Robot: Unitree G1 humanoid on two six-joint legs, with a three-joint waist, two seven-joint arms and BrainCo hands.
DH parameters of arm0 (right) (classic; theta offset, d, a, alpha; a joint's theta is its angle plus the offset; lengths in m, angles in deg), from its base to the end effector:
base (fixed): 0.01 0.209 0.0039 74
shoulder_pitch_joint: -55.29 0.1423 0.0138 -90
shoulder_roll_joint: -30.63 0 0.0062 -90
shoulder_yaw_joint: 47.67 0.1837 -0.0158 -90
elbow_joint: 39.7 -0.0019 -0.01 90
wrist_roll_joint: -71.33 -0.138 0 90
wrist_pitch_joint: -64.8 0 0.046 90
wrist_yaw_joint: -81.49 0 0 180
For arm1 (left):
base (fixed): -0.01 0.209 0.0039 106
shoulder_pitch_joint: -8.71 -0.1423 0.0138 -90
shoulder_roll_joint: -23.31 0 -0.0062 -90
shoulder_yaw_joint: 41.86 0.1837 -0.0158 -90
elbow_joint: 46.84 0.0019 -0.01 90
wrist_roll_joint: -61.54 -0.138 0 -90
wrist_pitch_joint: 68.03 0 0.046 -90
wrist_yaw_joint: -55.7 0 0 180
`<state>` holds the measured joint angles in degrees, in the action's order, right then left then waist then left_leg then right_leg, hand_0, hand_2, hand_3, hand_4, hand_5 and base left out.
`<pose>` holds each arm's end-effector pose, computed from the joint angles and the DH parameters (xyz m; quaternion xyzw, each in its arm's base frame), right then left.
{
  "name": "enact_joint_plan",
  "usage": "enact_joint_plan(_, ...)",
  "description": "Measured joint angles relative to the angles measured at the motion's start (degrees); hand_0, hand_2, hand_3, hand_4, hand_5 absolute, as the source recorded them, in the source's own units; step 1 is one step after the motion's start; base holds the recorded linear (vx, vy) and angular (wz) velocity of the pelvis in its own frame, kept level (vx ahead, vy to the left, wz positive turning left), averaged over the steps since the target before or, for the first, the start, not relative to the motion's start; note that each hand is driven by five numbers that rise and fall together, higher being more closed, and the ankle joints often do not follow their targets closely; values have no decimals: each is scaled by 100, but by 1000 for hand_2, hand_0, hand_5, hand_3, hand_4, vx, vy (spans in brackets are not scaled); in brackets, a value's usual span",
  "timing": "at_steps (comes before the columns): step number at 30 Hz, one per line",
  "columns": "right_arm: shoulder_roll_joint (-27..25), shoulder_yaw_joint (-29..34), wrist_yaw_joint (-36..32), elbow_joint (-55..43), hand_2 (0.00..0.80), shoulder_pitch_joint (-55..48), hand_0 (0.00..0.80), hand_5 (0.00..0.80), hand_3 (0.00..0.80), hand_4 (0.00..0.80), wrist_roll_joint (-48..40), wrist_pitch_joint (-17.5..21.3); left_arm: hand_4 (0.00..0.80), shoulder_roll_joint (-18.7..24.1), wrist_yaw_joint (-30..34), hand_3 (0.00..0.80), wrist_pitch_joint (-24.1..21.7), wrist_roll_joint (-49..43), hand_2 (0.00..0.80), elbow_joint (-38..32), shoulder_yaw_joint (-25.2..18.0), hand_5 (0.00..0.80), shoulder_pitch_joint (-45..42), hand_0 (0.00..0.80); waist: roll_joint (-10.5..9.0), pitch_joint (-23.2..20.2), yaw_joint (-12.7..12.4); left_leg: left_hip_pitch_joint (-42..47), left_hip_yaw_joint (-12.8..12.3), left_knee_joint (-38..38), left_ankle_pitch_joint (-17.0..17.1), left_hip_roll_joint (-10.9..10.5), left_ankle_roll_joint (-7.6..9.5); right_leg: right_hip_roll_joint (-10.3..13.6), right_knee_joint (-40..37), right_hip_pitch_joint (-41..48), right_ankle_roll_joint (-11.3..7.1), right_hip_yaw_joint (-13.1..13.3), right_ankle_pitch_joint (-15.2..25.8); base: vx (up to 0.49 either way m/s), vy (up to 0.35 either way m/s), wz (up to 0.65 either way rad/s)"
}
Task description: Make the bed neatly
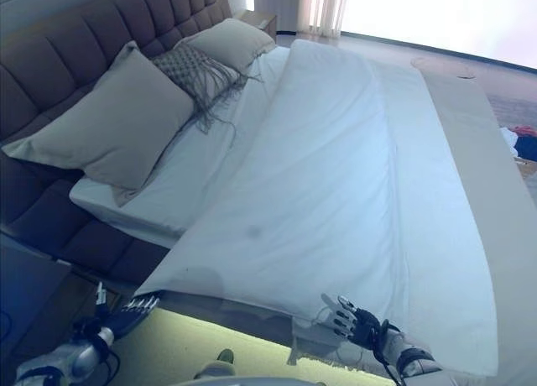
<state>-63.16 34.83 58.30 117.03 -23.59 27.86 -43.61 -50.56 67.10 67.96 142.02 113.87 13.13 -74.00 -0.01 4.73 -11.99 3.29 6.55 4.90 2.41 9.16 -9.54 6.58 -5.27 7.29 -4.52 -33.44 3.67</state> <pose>0.1416 -0.2464 -0.0870 0.2832 0.5081 -0.0166 0.8133 0.1119 0.3351 -0.0428 -0.7151 0.2512 0.2515 0.6019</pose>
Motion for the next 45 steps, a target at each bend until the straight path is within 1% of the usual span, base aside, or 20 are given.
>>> enact_joint_plan(5,-16,10,47,1,0,-1,0,0,0,0,-37,8,0,0,-884,0,-22,1043,0,8,-74,0,-31,0,-69,-39,0,0,1,5,-7,10,7,-12,-1,-1,-5,-1,-16,0,0,0)
enact_joint_plan(8,-61,12,49,4,0,-2,0,0,0,0,-77,9,0,-2,-1268,0,-47,1401,0,47,-284,0,-54,0,-103,-42,7,1,2,5,-11,15,10,-16,-2,-1,-4,-1,-20,0,0,0)
enact_joint_plan(10,-100,12,47,11,0,-2,0,0,0,0,-103,12,0,-2,-1414,0,-126,1595,0,107,-311,0,-55,0,-107,-42,16,3,1,4,-11,15,10,-16,-2,-2,-5,-1,-20,0,0,0)
enact_joint_plan(20,-348,13,6,93,0,11,0,0,0,0,-103,12,0,63,-1789,0,-156,1774,0,592,-1160,0,-73,0,-108,-43,21,5,4,9,-35,19,4,-11,-3,-9,-11,-2,-35,-25,23,-1)
enact_joint_plan(23,-342,9,9,121,0,0,0,0,0,0,-106,14,0,105,-1788,0,-156,1768,0,810,-1553,0,-117,0,-148,-69,24,9,114,-35,-122,26,0,-17,6,-22,-12,-9,-30,-22,5,-9)
enact_joint_plan(26,-340,8,-2,120,0,7,0,0,0,0,-106,11,0,217,-1786,0,-158,1729,0,966,-1554,0,-117,0,-169,-75,17,20,183,-4,-130,28,-1,-18,14,-13,-34,-5,-48,-1,-8,1)
enact_joint_plan(27,-339,8,-17,119,0,8,0,0,0,0,-107,12,0,314,-1732,0,-307,1716,0,969,-1577,0,-148,0,-171,-76,3,12,194,-7,-130,23,-1,-17,24,-12,-40,-10,-54,-5,-23,5)
enact_joint_plan(28,-335,8,-21,119,0,12,0,0,0,0,-107,12,0,406,-1735,0,-308,1602,0,987,-1573,0,-158,0,-171,-76,-2,6,207,-7,-130,19,-1,-14,23,-10,-46,-13,-59,-81,28,5)
enact_joint_plan(29,-322,7,-32,116,0,16,0,0,0,0,-110,16,0,579,-1492,0,-770,1599,0,987,-1758,0,-252,0,-172,-76,-9,4,213,-8,-130,19,-2,-16,24,-10,-49,-14,-63,-85,31,7)
enact_joint_plan(30,-319,3,-36,122,0,0,0,0,0,0,-109,20,0,890,-1246,0,-1130,1582,0,983,-1988,0,-428,0,-171,-76,-18,-12,229,-19,-131,10,-3,-7,28,-7,-50,-34,-63,-88,30,19)
enact_joint_plan(31,-341,3,-42,138,0,-61,0,0,0,0,-107,29,0,1401,-912,0,-1434,1556,0,959,-2149,0,-714,0,-169,-75,-33,-47,310,-35,-132,-33,-3,20,27,23,-78,-33,-87,-12,-24,40)
enact_joint_plan(32,-376,5,-47,133,0,-155,0,0,0,0,-105,37,0,1800,-603,0,-1615,1501,0,906,-2164,0,-938,0,-166,-80,-64,-98,351,-66,-151,-81,27,58,26,81,-132,-31,-127,-7,-32,61)
enact_joint_plan(33,-402,7,-72,158,0,-300,0,0,0,0,-101,53,0,2118,-337,0,-1699,1389,0,887,-2142,0,-1029,0,-125,-84,-180,-121,406,-76,-121,-147,61,77,29,141,-164,-26,-144,-2,-36,85)
enact_joint_plan(34,-406,9,-108,204,0,-430,0,0,0,0,-98,61,0,2330,6,0,-1753,1212,0,721,-2036,0,-1183,0,-76,-132,-204,-226,457,-141,-100,-251,93,149,29,197,-231,-16,-192,8,-37,97)
enact_joint_plan(35,-423,12,-149,241,0,-515,0,0,0,0,-97,60,0,2427,219,0,-1757,988,0,687,-2005,0,-1258,0,-37,-206,-304,-344,461,-210,-71,-321,130,218,31,243,-270,-14,-213,16,-38,98)
enact_joint_plan(36,-440,18,-154,257,0,-563,0,0,0,0,-96,63,0,2401,460,0,-1771,757,0,658,-1893,0,-1291,0,24,-278,-332,-434,452,-273,-50,-394,157,272,29,254,-292,7,-252,30,-40,84)
enact_joint_plan(38,-446,128,-201,292,0,-555,0,0,0,0,-96,66,0,2245,782,0,-1754,184,0,662,-1579,0,-1384,0,99,-346,-480,-574,379,-351,18,-443,194,323,28,257,-334,53,-294,37,-39,73)
enact_joint_plan(39,-446,227,-216,322,0,-524,0,0,0,0,-94,66,0,2137,880,0,-1715,-78,0,679,-1471,0,-1414,0,157,-382,-536,-642,276,-373,85,-438,197,352,36,259,-352,139,-311,41,-44,57)
enact_joint_plan(41,-451,386,-255,337,0,-440,0,0,0,0,-91,68,0,1885,1061,0,-1655,-529,0,675,-1304,0,-1540,0,166,-393,-682,-663,153,-372,141,-434,202,374,20,256,-368,326,-326,44,-52,22)
enact_joint_plan(45,-445,502,-271,348,0,-391,0,0,0,0,-15,90,0,1481,1334,0,-1694,-1440,0,666,-797,0,-1650,0,-87,-429,-698,-631,70,-357,174,-421,191,379,25,238,-372,402,-318,37,-58,-8)
